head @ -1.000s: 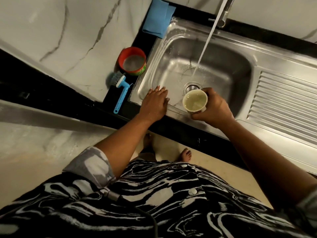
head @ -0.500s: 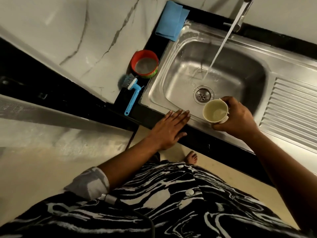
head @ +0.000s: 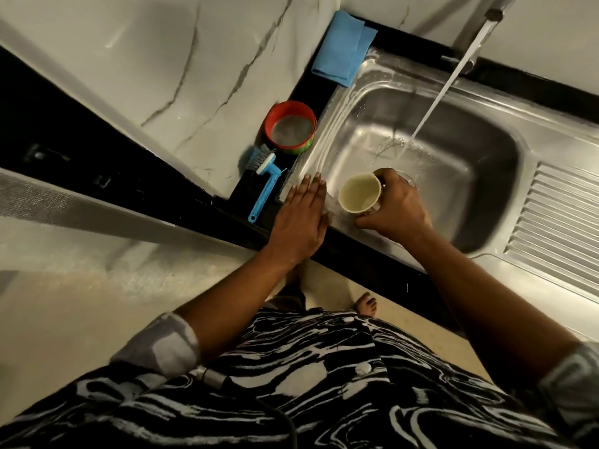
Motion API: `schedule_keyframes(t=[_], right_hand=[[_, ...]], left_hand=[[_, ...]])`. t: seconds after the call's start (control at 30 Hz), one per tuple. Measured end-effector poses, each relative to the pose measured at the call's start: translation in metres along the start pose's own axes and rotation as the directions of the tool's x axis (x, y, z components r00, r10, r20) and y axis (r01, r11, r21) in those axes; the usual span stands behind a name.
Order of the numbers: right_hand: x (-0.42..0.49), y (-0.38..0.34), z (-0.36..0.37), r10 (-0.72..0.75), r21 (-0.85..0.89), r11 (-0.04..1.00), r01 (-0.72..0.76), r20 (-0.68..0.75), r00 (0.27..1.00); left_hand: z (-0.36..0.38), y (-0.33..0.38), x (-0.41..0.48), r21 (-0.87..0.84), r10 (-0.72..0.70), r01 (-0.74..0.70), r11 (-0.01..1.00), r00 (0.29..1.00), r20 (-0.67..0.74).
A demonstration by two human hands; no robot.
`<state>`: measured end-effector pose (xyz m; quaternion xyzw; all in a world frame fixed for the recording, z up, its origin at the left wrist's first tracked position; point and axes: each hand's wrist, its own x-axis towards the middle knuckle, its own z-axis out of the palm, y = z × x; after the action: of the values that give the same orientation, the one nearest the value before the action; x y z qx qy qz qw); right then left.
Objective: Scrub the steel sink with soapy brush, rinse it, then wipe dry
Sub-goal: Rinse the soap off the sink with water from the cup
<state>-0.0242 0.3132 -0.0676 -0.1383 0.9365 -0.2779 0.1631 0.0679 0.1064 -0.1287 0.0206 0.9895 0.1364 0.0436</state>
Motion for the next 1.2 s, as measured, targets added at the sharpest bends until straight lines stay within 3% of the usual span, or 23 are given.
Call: schedule_keyframes(t=[0.1,0.33,0.53,0.77,1.0,1.2], right_hand=[[-0.004,0.008,-0.001,0.008,0.012,1.000,-0.008,-0.001,1.000],[0.003,0.002,-0.002,-0.004,-0.118,0.993,0.013,0.077,0.997],[0.023,-0.040,0.008,-0.058,-0.266,0.960,0.092,0.131,0.990],[0.038,-0.060,0.015,-0.061,-0.284,0.954,0.098,0.134,0.989],[0.031,-0.050,0.003,-0.029,-0.334,0.940,0.072,0.132,0.991],[0.030,-0.056,0.004,-0.027,-0.348,0.934,0.082,0.160,0.987]], left_hand=[[0.004,0.005,-0.032,0.011,-0.062,0.063,0.998,0.998,-0.022],[0.019,0.004,-0.049,0.152,-0.334,0.316,0.937,0.935,0.118],[0.020,-0.004,-0.016,0.062,-0.288,0.285,0.957,0.956,0.050],[0.016,-0.023,-0.001,0.041,-0.081,0.080,0.996,0.996,0.037],[0.024,-0.010,-0.019,0.046,-0.176,0.175,0.984,0.984,0.030],[0.016,-0.017,0.014,-0.007,-0.095,0.095,0.995,0.994,0.059]])
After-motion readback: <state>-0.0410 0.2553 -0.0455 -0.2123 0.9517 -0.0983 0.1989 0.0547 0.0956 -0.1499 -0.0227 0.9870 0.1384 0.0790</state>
